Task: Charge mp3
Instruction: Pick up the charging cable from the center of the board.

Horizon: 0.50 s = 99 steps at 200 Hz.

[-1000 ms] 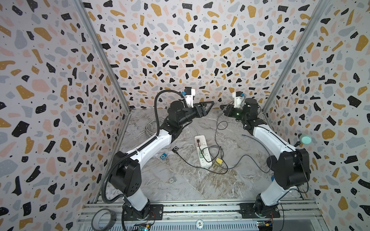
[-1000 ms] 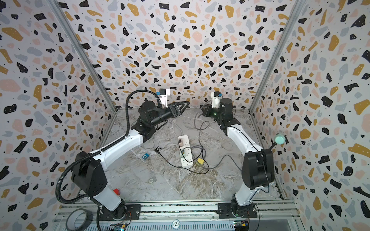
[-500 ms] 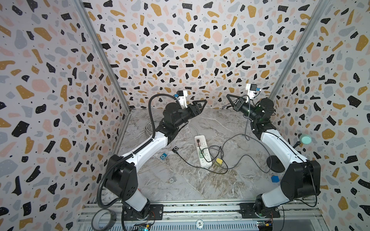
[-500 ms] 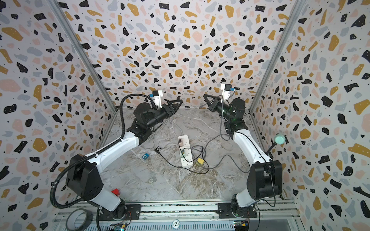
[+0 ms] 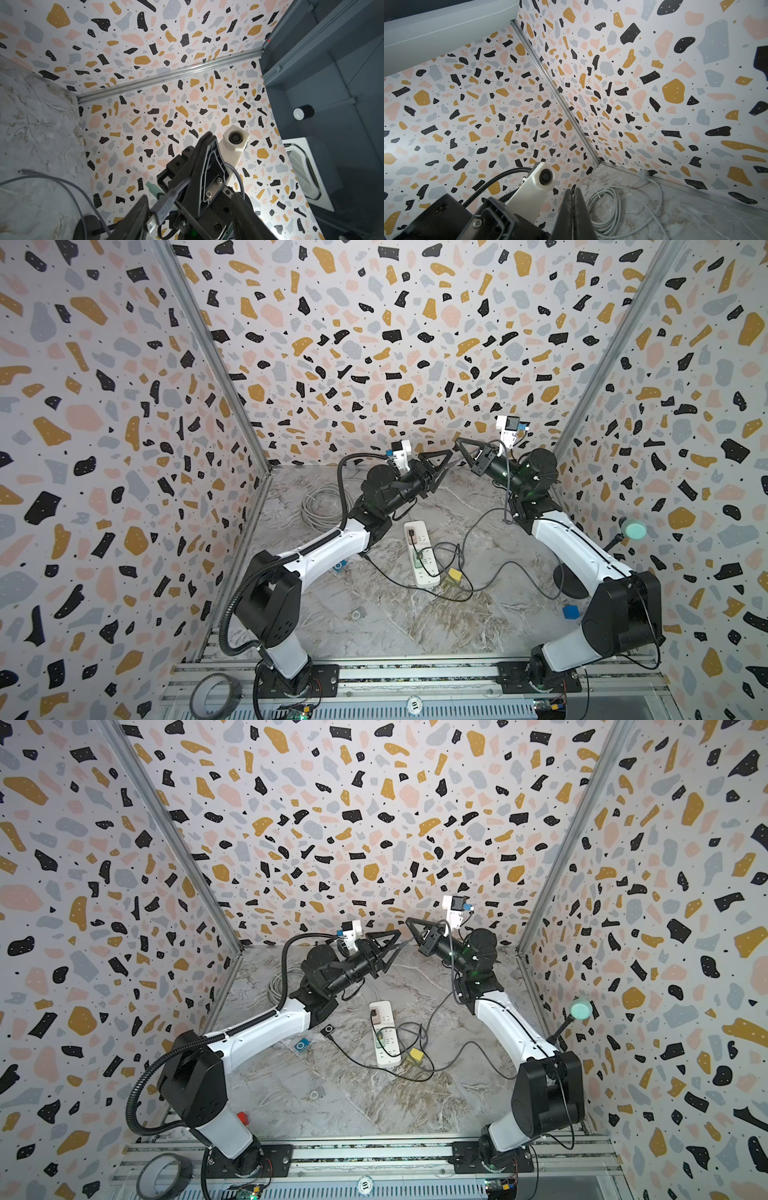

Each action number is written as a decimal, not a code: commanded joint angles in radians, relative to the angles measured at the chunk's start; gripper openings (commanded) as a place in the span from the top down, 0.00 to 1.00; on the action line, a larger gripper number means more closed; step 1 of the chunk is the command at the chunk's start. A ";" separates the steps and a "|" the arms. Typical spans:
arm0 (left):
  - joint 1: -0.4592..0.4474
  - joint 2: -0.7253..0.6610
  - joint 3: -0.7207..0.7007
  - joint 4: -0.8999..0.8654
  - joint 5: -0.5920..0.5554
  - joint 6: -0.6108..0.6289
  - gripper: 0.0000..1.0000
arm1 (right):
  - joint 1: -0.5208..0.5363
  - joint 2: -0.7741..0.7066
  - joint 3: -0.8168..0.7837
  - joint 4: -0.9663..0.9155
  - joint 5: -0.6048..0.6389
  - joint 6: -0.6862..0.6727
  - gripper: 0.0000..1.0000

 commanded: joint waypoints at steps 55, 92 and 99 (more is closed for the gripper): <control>-0.017 0.005 -0.002 0.100 -0.019 -0.198 0.50 | 0.023 -0.027 -0.015 0.059 0.014 0.003 1.00; -0.017 0.025 0.016 0.087 -0.015 -0.195 0.74 | 0.026 -0.030 -0.030 0.071 0.016 0.005 1.00; -0.017 0.025 0.015 0.086 -0.016 -0.195 0.80 | 0.025 -0.032 -0.032 0.072 0.017 0.004 1.00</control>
